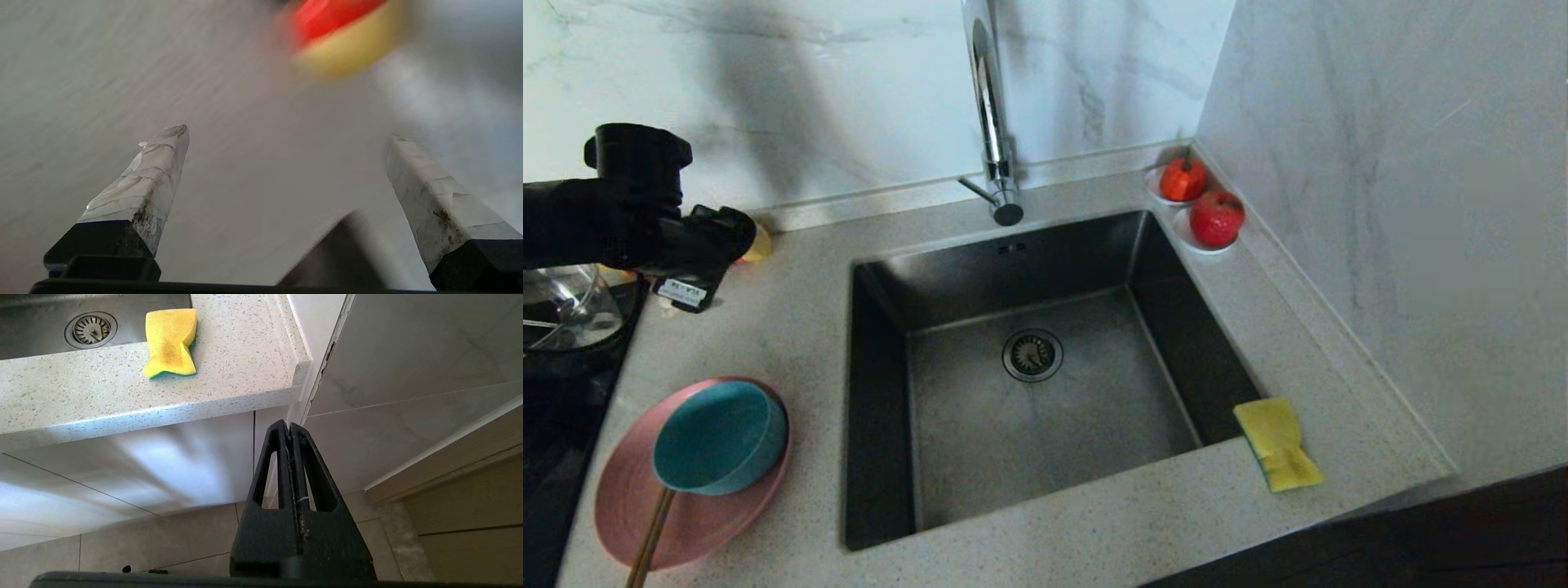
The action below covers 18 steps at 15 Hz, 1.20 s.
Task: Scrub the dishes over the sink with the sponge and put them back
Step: Grab the dish soap
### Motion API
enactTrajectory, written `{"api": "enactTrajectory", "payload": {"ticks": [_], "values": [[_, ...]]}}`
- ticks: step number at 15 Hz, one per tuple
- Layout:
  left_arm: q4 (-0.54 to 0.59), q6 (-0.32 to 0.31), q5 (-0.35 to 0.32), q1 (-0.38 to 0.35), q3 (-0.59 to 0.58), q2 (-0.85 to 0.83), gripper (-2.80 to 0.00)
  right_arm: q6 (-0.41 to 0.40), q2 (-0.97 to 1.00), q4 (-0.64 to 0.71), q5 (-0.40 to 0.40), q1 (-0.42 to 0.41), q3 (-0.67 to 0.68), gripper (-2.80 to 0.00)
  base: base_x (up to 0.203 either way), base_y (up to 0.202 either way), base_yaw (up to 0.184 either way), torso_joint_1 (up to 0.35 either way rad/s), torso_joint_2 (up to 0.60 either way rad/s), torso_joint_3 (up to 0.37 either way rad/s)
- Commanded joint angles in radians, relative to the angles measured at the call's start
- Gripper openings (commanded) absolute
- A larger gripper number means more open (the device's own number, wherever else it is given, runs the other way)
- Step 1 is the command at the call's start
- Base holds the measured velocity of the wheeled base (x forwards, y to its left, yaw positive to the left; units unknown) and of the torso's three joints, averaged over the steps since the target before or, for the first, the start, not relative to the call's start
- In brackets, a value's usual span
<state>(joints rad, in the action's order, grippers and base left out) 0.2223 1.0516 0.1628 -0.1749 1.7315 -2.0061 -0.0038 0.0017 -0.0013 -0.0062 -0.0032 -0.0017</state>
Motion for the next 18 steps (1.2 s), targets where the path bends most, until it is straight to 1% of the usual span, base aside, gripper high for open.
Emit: {"api": "enactTrajectory", "payload": {"ticks": [1, 2, 3, 5, 6, 8, 9, 10, 14, 17, 18], "values": [[0.044, -0.069, -0.007, -0.001, 0.008, 0.013, 0.0, -0.001, 0.001, 0.0, 0.0, 0.0, 0.0, -2.8, 0.0, 0.0, 0.0, 0.0, 0.0, 0.0], [0.046, -0.115, 0.003, -0.002, 0.01, 0.018, 0.0, -0.001, 0.0, 0.0, 0.0, 0.0, 0.0, -2.8, 0.0, 0.0, 0.0, 0.0, 0.0, 0.0], [0.048, -0.137, 0.012, -0.002, 0.013, 0.024, 0.0, -0.001, 0.001, 0.0, 0.0, 0.0, 0.0, -2.8, 0.0, 0.0, 0.0, 0.0, 0.0, 0.0], [0.048, -0.139, 0.021, -0.002, 0.013, 0.029, 0.0, -0.001, 0.0, 0.0, 0.0, 0.0, 0.0, -2.8, 0.0, 0.0, 0.0, 0.0, 0.0, 0.0], [0.045, -0.139, 0.036, -0.002, 0.015, 0.032, 0.0, -0.001, 0.001, 0.0, 0.0, 0.0, 0.0, -2.8, 0.0, 0.0, 0.0, 0.0, 0.0, 0.0], [0.042, -0.135, 0.102, -0.002, 0.023, 0.042, 0.0, -0.001, 0.001, 0.0, 0.0, 0.0, 0.0, -2.8, 0.0, 0.0, 0.0, 0.0, 0.0, 0.0], [0.049, -0.137, 0.125, 0.0, 0.027, 0.044, 0.0, -0.001, 0.001, 0.0, 0.0, 0.0, 0.0, -2.8, 0.0, 0.0, 0.0, 0.0, 0.0, 0.0], [0.042, -0.136, 0.129, 0.0, 0.027, 0.047, 0.0, -0.001, 0.0, 0.0, 0.0, 0.0, 0.0, -2.8, 0.0, 0.0, 0.0, 0.0, 0.0, 0.0], [0.031, -0.105, 0.126, 0.002, 0.04, 0.063, 0.0, -0.001, 0.001, 0.0, 0.0, 0.0, 0.001, -2.8, 0.0, 0.0, 0.0, 0.0, 0.0, 0.0], [0.025, -0.02, 0.123, 0.002, 0.043, 0.063, 0.0, -0.001, 0.001, 0.0, 0.0, 0.0, 0.0, -2.8, 0.0, 0.0, 0.0, 0.0, 0.0, 0.0], [-0.013, 0.002, 0.122, 0.003, 0.064, 0.061, 0.0, -0.001, 0.0, 0.0, 0.0, 0.0, 0.0, -2.8, 0.0, 0.0, 0.0, 0.0, 0.0, 0.0]]}}
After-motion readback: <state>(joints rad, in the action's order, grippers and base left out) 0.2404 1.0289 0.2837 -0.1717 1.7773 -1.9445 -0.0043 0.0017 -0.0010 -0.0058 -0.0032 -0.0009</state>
